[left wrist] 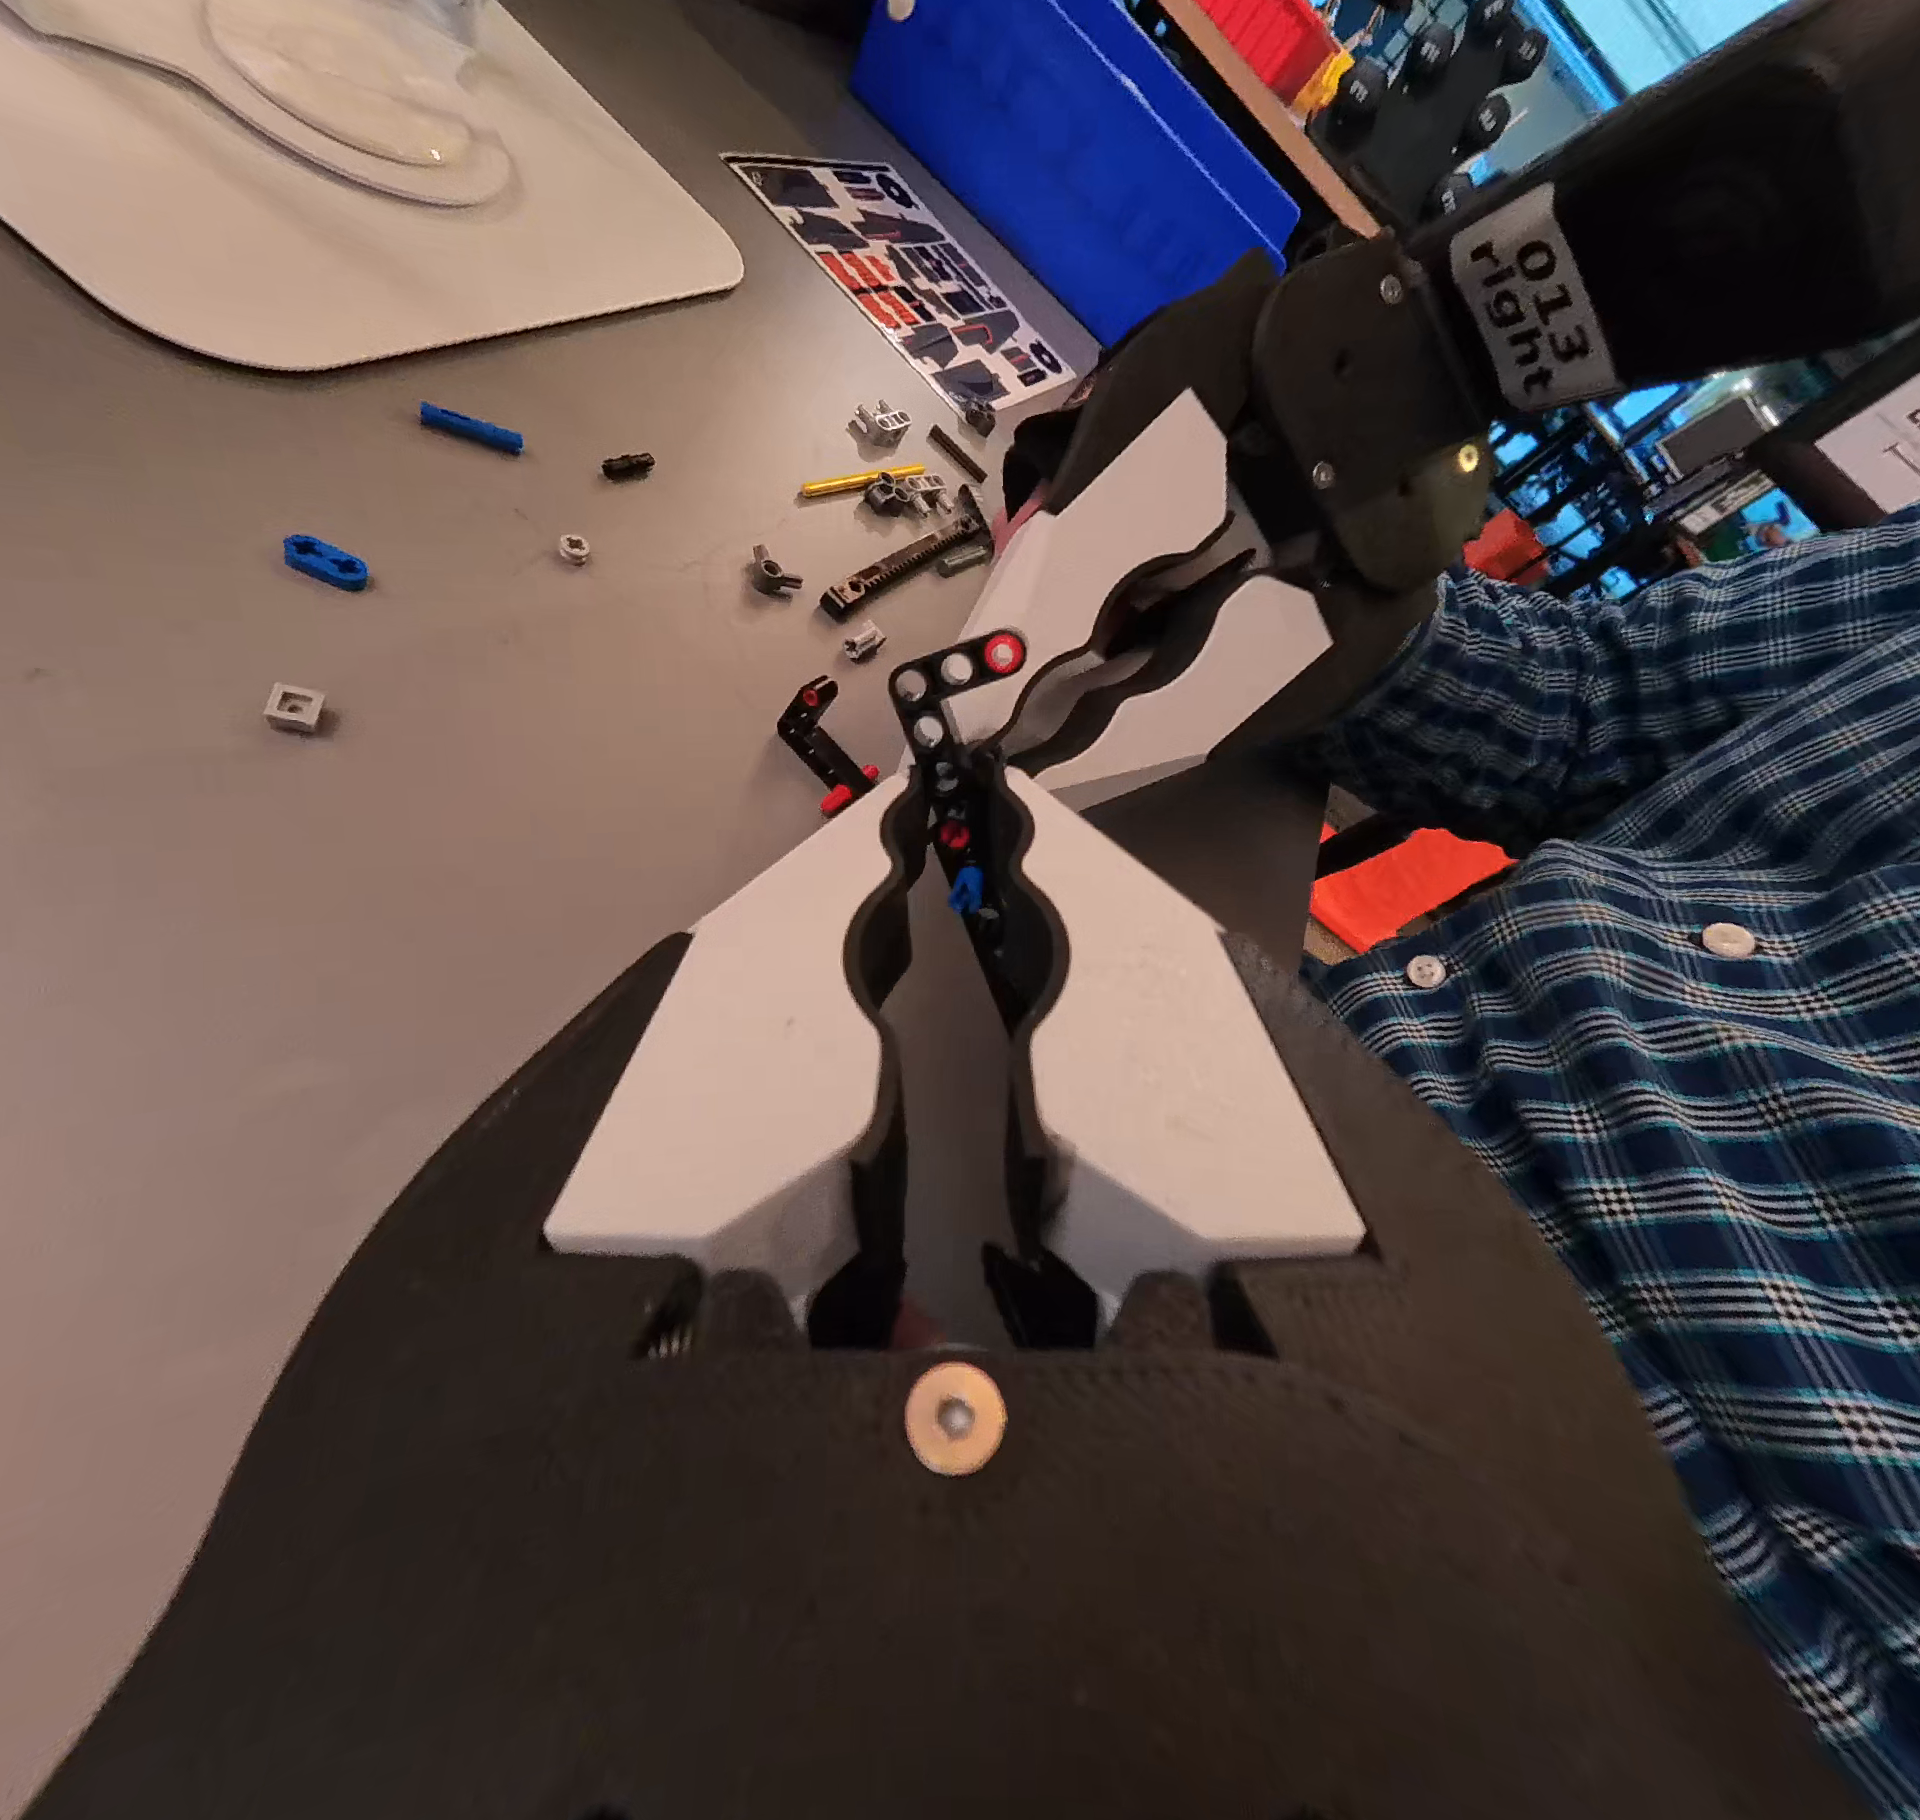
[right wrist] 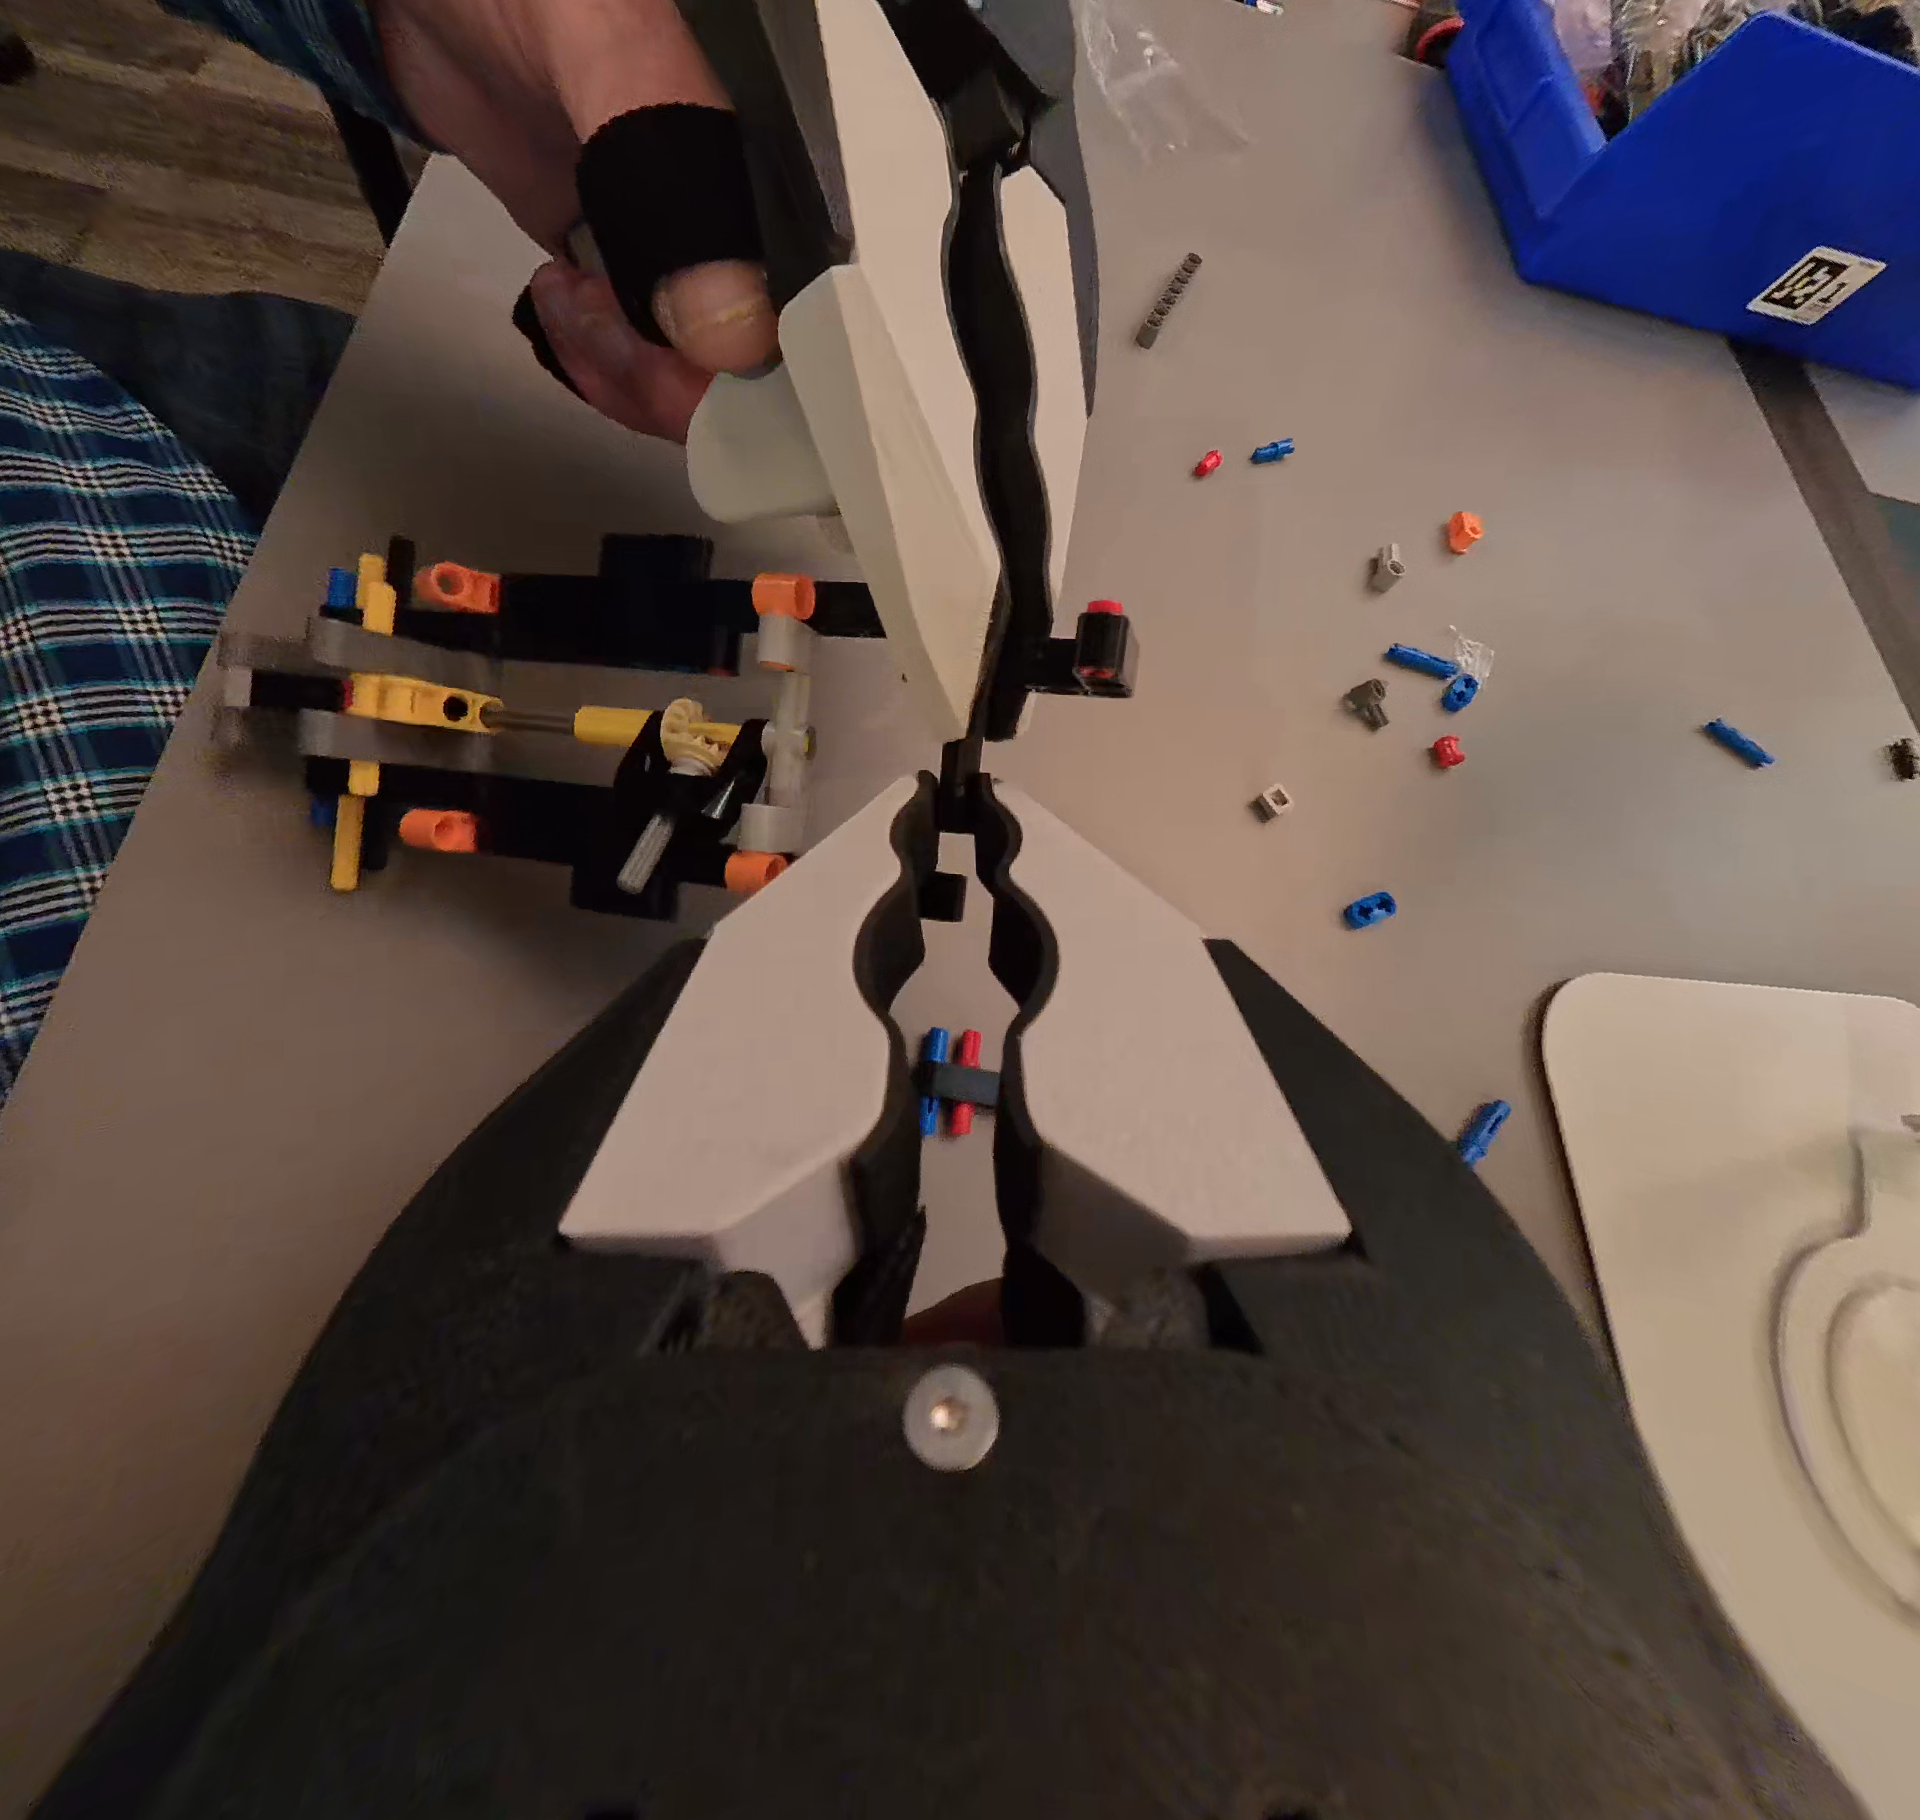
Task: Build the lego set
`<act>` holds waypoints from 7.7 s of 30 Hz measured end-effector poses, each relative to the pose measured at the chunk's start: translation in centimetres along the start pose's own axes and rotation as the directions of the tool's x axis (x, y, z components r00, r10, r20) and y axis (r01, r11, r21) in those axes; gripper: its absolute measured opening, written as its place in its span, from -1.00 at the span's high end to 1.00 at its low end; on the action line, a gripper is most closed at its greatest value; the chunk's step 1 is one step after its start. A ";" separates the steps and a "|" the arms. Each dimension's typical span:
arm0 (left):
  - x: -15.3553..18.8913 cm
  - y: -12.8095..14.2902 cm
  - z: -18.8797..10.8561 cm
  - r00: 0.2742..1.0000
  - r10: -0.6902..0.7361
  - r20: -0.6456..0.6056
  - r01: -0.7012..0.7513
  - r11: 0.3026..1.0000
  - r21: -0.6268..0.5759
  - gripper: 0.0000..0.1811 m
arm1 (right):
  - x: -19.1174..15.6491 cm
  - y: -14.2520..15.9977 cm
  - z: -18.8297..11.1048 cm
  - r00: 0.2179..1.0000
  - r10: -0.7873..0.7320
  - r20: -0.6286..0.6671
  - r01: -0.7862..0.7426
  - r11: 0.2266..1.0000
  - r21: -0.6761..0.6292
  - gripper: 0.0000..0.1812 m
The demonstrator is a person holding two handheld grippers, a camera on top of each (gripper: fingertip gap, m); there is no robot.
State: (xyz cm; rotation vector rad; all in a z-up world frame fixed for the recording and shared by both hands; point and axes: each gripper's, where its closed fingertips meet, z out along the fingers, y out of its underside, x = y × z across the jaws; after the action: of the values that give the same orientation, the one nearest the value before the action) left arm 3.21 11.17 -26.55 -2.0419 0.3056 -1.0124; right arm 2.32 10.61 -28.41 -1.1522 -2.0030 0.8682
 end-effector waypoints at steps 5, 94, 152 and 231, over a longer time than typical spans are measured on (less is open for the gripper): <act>0.5 -0.1 0.1 0.999 -0.002 -0.039 0.003 1.000 0.007 0.70 | 0.3 -0.7 -0.5 0.999 -0.029 -0.021 0.029 0.999 0.017 0.96; 1.7 -1.2 2.1 0.969 -0.087 -0.231 0.131 0.974 0.183 0.92 | -0.6 1.7 -5.7 0.684 0.620 0.385 -0.716 0.672 0.190 0.91; -1.6 -0.3 1.1 0.931 -0.312 -0.187 0.341 0.927 0.153 0.93 | 4.7 2.1 -2.1 0.966 0.232 -0.110 -0.230 0.973 0.029 0.95; 0.1 -1.5 0.0 0.932 -0.239 -0.271 0.308 0.917 0.252 0.94 | 0.8 0.2 -3.2 0.816 0.485 0.315 -0.538 0.837 0.105 0.90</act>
State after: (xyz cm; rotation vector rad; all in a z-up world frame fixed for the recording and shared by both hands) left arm 3.08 12.11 -25.35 -1.7275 -0.0168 -1.3920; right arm 4.62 12.13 -26.58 -1.5630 -1.7776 1.5373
